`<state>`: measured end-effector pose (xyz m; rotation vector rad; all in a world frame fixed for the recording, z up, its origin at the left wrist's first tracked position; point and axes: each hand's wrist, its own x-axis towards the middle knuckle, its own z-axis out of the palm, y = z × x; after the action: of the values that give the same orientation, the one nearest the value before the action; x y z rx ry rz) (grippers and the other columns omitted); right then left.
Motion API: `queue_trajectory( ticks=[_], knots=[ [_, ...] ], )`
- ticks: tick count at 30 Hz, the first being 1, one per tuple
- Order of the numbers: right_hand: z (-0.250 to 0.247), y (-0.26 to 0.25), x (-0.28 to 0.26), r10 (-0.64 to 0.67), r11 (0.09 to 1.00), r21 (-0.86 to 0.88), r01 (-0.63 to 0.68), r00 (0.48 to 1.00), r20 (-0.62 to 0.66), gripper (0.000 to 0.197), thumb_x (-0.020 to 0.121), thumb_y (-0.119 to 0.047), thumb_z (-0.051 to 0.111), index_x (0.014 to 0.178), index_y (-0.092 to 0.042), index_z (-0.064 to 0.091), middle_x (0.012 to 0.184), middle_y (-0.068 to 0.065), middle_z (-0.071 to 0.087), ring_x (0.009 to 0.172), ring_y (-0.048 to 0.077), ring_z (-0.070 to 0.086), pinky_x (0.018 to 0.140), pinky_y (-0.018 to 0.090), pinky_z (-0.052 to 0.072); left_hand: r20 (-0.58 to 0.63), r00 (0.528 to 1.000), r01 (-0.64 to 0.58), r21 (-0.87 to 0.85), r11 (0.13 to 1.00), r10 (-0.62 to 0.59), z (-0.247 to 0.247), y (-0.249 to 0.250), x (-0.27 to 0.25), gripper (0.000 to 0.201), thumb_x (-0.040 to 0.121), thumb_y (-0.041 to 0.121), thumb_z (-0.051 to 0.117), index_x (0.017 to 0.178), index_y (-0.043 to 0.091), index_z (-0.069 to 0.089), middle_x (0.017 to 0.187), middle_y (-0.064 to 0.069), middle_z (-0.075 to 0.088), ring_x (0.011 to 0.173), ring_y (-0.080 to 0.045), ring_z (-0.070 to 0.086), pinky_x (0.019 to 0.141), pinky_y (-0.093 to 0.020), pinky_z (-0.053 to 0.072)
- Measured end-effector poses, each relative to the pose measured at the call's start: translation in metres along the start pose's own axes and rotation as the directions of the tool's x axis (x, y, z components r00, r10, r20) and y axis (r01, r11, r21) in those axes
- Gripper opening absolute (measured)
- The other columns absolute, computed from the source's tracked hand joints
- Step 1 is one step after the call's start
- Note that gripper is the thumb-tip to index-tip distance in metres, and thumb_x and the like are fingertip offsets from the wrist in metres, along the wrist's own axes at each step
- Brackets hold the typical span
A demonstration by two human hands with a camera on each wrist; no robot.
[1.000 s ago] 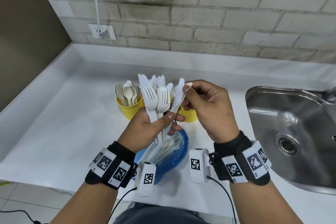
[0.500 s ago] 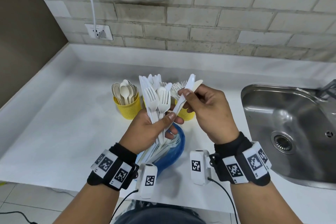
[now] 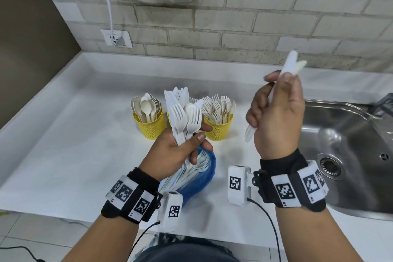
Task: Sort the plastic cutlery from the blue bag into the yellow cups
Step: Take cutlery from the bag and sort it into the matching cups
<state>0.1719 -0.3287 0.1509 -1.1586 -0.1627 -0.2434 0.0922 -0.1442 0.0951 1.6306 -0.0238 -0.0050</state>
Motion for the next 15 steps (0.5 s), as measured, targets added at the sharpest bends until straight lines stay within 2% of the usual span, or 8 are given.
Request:
queue_trajectory(
  ticks=[2,3,5,6,7,10,13,15],
  knots=[
    [0.003,0.003,-0.005,-0.014,0.972,-0.230,0.045,0.991,0.136,0.018,0.106,-0.024,0.053,0.092,-0.017,0.063,0.057,-0.017,0.047,0.049,0.004,0.039,0.052,0.020,0.034,0.007,1.000,-0.010,0.030,1.000,0.010,0.001,-0.001,0.000,0.019,0.105,0.016,0.055,0.117,0.015,0.069,0.090,-0.010,0.077,0.059,-0.031,0.052,0.061,-0.030,0.051],
    [0.005,0.005,-0.008,0.004,0.942,-0.329,0.063,0.980,0.197,0.014,0.102,-0.020,0.060,0.090,-0.018,0.067,0.057,-0.015,0.052,0.050,0.003,0.042,0.053,0.020,0.036,0.011,1.000,-0.010,0.042,0.999,0.010,0.002,-0.002,0.001,0.019,0.105,0.016,0.055,0.117,0.017,0.069,0.090,-0.010,0.077,0.059,-0.030,0.052,0.062,-0.028,0.051],
    [0.009,0.007,-0.016,0.057,0.913,-0.402,0.067,0.955,0.291,0.012,0.096,-0.012,0.068,0.086,-0.018,0.072,0.060,0.008,0.057,0.054,0.012,0.047,0.054,0.022,0.041,0.018,1.000,-0.011,0.078,0.997,0.010,0.004,-0.002,0.001,0.019,0.106,0.018,0.055,0.117,0.020,0.070,0.090,-0.007,0.078,0.059,-0.027,0.053,0.062,-0.026,0.049],
    [0.010,0.008,-0.019,0.076,0.911,-0.407,0.067,0.942,0.326,0.011,0.095,-0.010,0.070,0.086,-0.016,0.073,0.064,0.023,0.054,0.057,0.019,0.047,0.056,0.023,0.044,0.020,1.000,-0.014,0.108,0.994,0.012,0.004,-0.002,0.001,0.019,0.106,0.019,0.055,0.116,0.023,0.070,0.091,-0.005,0.078,0.058,-0.025,0.054,0.062,-0.025,0.049],
    [0.010,0.007,-0.021,0.088,0.913,-0.403,0.065,0.932,0.351,0.008,0.094,-0.009,0.071,0.088,-0.013,0.074,0.065,0.029,0.048,0.058,0.022,0.044,0.058,0.022,0.045,0.021,1.000,-0.019,0.137,0.990,0.016,0.005,-0.002,0.001,0.019,0.106,0.020,0.055,0.116,0.025,0.071,0.091,-0.003,0.078,0.058,-0.024,0.055,0.062,-0.024,0.049],
    [0.009,0.007,-0.023,0.099,0.913,-0.402,0.064,0.923,0.371,0.004,0.093,-0.008,0.074,0.089,-0.007,0.073,0.058,0.018,0.036,0.056,0.019,0.038,0.057,0.018,0.045,0.019,1.000,-0.026,0.176,0.984,0.023,0.006,-0.001,0.001,0.019,0.106,0.021,0.055,0.114,0.029,0.071,0.091,0.001,0.079,0.058,-0.021,0.057,0.063,-0.022,0.049],
    [0.010,0.004,-0.022,0.048,0.917,-0.388,0.095,0.939,0.342,0.005,0.094,-0.007,0.072,0.089,-0.007,0.072,0.061,0.022,0.044,0.056,0.016,0.043,0.058,0.019,0.045,0.018,1.000,-0.021,0.188,0.982,0.018,0.006,-0.002,0.001,0.018,0.106,0.021,0.056,0.114,0.028,0.070,0.090,0.000,0.078,0.058,-0.020,0.057,0.063,-0.023,0.049],
    [0.011,0.003,-0.020,0.017,0.944,-0.322,0.074,0.962,0.271,0.006,0.096,-0.005,0.068,0.090,-0.007,0.068,0.063,0.013,0.051,0.054,0.009,0.048,0.057,0.017,0.045,0.017,1.000,-0.018,0.194,0.981,0.015,0.006,-0.003,0.000,0.016,0.106,0.021,0.056,0.111,0.028,0.070,0.088,0.000,0.077,0.058,-0.020,0.057,0.063,-0.024,0.049]
  ],
)
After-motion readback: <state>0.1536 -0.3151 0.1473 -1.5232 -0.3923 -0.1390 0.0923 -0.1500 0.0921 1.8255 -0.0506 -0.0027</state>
